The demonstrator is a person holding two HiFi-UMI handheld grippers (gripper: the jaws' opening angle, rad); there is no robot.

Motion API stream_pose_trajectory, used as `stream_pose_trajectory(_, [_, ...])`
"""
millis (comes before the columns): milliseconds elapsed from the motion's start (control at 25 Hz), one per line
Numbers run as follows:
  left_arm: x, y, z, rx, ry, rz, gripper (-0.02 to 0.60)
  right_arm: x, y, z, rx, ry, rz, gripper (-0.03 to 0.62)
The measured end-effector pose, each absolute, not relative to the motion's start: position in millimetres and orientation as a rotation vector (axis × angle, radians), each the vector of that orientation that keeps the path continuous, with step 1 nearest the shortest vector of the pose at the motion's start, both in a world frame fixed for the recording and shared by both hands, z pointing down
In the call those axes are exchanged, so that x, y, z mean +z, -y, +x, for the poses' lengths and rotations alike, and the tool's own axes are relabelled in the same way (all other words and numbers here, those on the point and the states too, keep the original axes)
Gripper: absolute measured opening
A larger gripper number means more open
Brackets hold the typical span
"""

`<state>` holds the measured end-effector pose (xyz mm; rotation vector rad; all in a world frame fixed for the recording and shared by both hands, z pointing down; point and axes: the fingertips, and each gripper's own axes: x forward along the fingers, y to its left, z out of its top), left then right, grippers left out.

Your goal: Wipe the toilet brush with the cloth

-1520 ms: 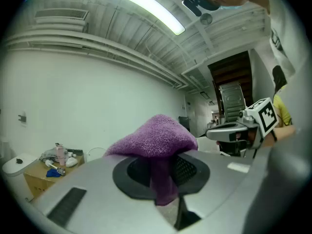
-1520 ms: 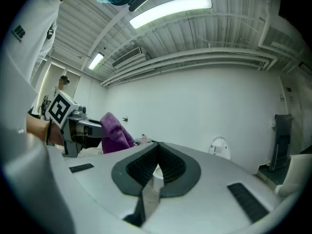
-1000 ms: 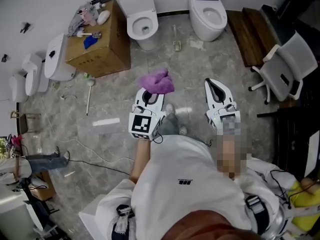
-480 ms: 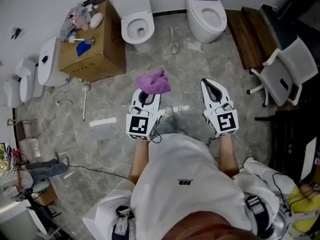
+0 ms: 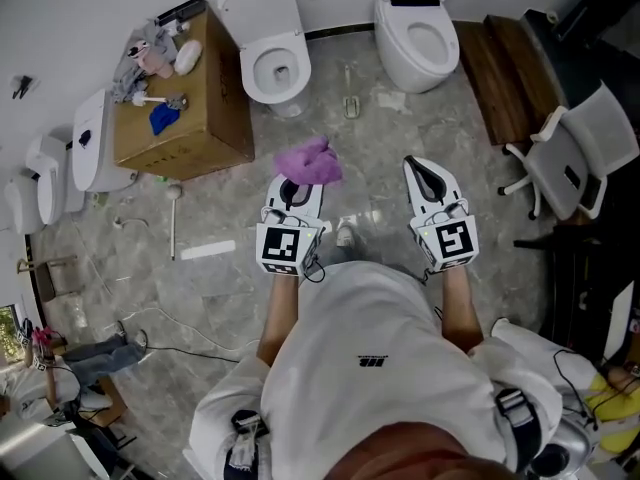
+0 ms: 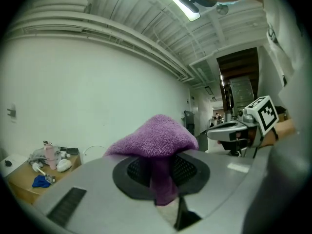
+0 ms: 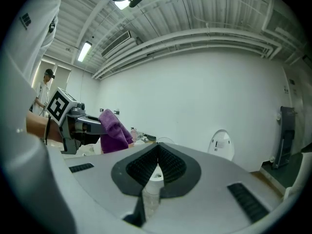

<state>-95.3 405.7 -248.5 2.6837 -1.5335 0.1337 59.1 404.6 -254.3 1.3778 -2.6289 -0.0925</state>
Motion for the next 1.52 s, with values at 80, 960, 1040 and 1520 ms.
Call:
stream_pose_trajectory(80, [-245.7, -386.4, -102.7, 0.136, 1.524, 2.689, 0.066, -252.5, -386.3, 51.7, -0.093, 2.621, 1.387, -0.005])
stream_pose_trajectory(960, [-219.0, -232.1, -97.1, 0.136, 1.473, 2.707, 0.066, -226.2, -234.4, 43.1, -0.065, 2.608, 1.408, -0.005])
stream_pose_trajectory(1040, [-214.8, -210.1, -93.8, 0.143, 1.476, 2.703, 0.066, -221.1, -210.6, 45.4, -0.050, 2.613, 1.397, -0.005])
stream_pose_trajectory(1520, [-163.0, -62.5, -77.1, 0.209, 1.471, 2.598, 0.066, -175.2, -51.5, 58.5, 0.060, 2.625, 1.276, -0.005])
